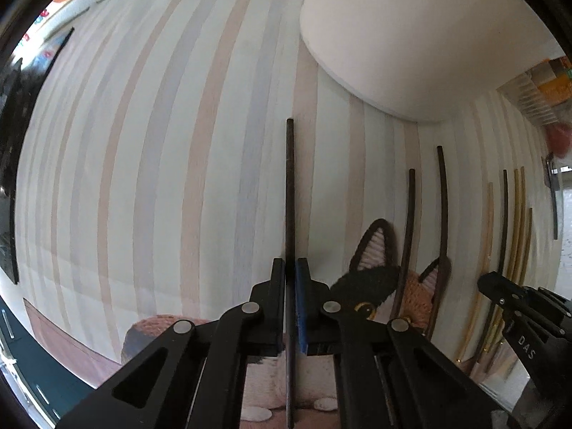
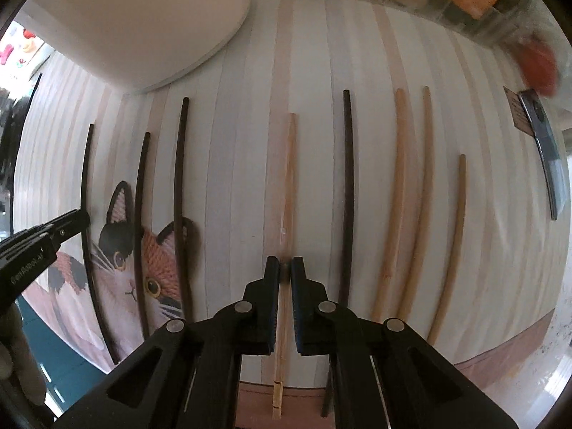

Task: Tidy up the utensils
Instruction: 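Grasp a dark chopstick with the left gripper while the right grasps a light one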

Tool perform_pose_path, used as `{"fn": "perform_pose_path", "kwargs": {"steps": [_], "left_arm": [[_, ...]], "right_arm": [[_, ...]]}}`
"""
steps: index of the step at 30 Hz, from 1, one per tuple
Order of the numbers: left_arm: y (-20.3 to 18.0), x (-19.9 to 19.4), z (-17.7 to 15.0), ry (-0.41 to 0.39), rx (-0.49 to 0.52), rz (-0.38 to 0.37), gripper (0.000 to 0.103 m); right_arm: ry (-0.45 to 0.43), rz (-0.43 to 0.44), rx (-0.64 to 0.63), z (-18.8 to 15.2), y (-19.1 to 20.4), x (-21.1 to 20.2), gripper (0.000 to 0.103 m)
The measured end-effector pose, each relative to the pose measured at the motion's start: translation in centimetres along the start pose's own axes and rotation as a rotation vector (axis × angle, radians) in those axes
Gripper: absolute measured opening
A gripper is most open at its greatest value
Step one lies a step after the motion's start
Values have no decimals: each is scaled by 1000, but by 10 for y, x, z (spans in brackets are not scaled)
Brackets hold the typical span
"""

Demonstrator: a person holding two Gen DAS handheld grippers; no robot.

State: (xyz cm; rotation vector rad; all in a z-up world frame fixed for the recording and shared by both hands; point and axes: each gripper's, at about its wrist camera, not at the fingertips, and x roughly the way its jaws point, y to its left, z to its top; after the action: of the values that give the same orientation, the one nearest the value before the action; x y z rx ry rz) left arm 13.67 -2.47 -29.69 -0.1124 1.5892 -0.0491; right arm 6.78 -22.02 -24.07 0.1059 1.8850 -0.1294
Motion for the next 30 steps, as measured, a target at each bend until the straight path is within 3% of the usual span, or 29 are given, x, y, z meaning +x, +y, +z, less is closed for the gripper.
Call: {"fn": "perform_pose_path", "kwargs": {"steps": [7,12,17,30], "left_arm": [[-15,7,15,46,136,60,8],[-25,7,13,16,111,85,4],[-24,4,9,-13,53,74,3],[-23,0,17,7,63,91,4]], "right_arm": [[73,-15,-17,24,-1,6,8],[77,-47,-45,31,14,7,8],[13,-33,-30,27,25,0,7],[88,-85,-138,42,46,-5,8]]}}
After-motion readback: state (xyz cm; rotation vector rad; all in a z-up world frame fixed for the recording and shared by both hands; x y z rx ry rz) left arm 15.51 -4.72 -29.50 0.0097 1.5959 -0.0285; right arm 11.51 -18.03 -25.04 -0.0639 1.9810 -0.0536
